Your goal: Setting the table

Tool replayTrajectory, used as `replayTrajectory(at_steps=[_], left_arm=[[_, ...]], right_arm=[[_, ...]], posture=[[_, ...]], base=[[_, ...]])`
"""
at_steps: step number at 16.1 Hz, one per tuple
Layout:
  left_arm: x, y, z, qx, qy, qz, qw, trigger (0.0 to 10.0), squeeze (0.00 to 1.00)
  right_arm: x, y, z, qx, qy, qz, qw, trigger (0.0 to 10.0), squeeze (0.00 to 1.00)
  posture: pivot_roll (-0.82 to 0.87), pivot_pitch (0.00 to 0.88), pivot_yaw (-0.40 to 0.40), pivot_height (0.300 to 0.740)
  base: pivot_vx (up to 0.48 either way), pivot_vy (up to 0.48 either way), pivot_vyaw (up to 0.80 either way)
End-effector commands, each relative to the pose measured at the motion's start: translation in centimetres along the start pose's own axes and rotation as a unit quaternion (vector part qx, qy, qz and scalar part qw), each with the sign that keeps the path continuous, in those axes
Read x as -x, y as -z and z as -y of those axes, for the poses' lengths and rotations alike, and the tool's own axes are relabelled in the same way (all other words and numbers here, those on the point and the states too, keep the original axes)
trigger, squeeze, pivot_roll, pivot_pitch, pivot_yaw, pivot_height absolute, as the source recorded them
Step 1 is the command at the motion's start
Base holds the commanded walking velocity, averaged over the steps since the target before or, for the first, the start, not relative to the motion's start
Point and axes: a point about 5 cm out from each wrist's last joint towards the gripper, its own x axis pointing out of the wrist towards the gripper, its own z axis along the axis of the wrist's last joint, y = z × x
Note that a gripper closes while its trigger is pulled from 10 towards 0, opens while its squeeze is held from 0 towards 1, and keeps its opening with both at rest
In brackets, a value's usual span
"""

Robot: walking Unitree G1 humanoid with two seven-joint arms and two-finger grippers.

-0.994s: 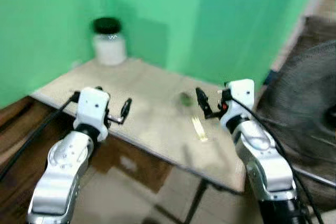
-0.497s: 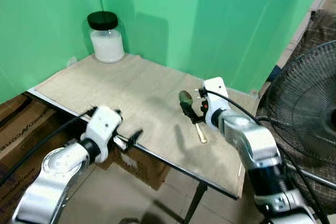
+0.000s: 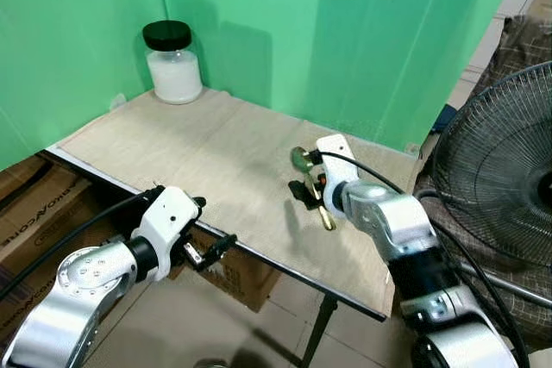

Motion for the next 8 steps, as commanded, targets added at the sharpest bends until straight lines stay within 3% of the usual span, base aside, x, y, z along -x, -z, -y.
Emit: replayTrajectory(at_steps=[1,8], left_arm=[[0.10,-0.30,0.08,-0.008,0.009,0.000,1.000,10.0,0.00],[0.12,-0.25,0.26,-0.010,0.020,-0.002,1.000,10.0,0.00]], right_arm=[[-0.33,-0.19,0.22,0.000,0.009,-0.004,1.000,0.0,0.00],[-1.14,-0.22,-0.03,-0.003,0.003,-0.009,1.000,0.0,0.00]], posture=[[0.19,0.000,-0.032,0.740],[0.19,0.000,-0.031,0.740]], base=[[0.000,0.000,0.00],[0.000,0.000,0.00]])
